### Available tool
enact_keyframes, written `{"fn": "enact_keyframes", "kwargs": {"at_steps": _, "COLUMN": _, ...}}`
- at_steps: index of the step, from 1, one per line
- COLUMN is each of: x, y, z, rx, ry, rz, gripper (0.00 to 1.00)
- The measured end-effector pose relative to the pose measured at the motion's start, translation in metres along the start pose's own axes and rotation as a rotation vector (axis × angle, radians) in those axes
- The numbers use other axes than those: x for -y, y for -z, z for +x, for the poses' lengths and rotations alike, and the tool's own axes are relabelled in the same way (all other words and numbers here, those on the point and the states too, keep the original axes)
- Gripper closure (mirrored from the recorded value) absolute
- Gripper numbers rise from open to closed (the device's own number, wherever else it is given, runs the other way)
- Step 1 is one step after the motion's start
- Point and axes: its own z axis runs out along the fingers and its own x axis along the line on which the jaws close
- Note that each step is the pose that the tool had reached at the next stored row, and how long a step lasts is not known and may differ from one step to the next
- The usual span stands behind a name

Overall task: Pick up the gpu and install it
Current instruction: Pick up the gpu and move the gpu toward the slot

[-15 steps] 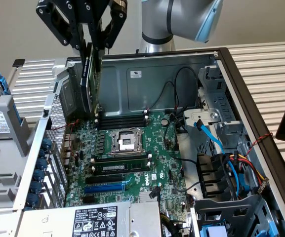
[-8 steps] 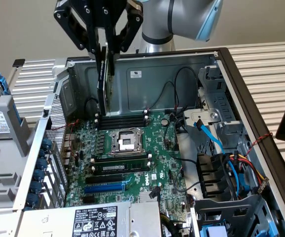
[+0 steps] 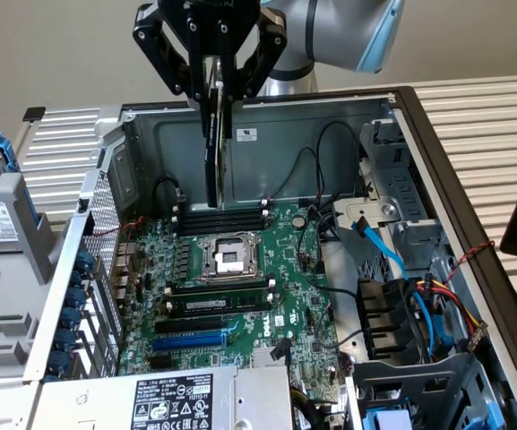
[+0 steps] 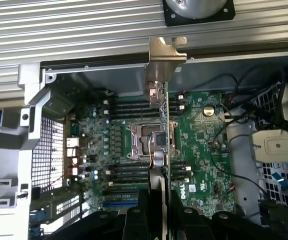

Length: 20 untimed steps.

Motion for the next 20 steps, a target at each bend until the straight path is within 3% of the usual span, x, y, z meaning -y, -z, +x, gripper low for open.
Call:
{"fn": "enact_keyframes", "kwargs": {"at_steps": 5, "x": -0.0019, "y": -0.0004, "z": 0.0, "rx": 0.0011, "ry": 0.001, "rz": -0.0004, "gripper": 0.73}}
{"fn": "enact_keyframes", "kwargs": {"at_steps": 12, "x": -0.0109, "y": 0.0019, "z": 0.001, "rx": 0.0012, "ry": 0.001, "rz": -0.0005, "gripper": 0.73}}
{"fn": "enact_keyframes", "kwargs": {"at_steps": 20, "x": -0.0116, "y": 0.0031, "z": 0.001, "rx": 0.001, "ry": 0.001, "rz": -0.0005, "gripper": 0.73}}
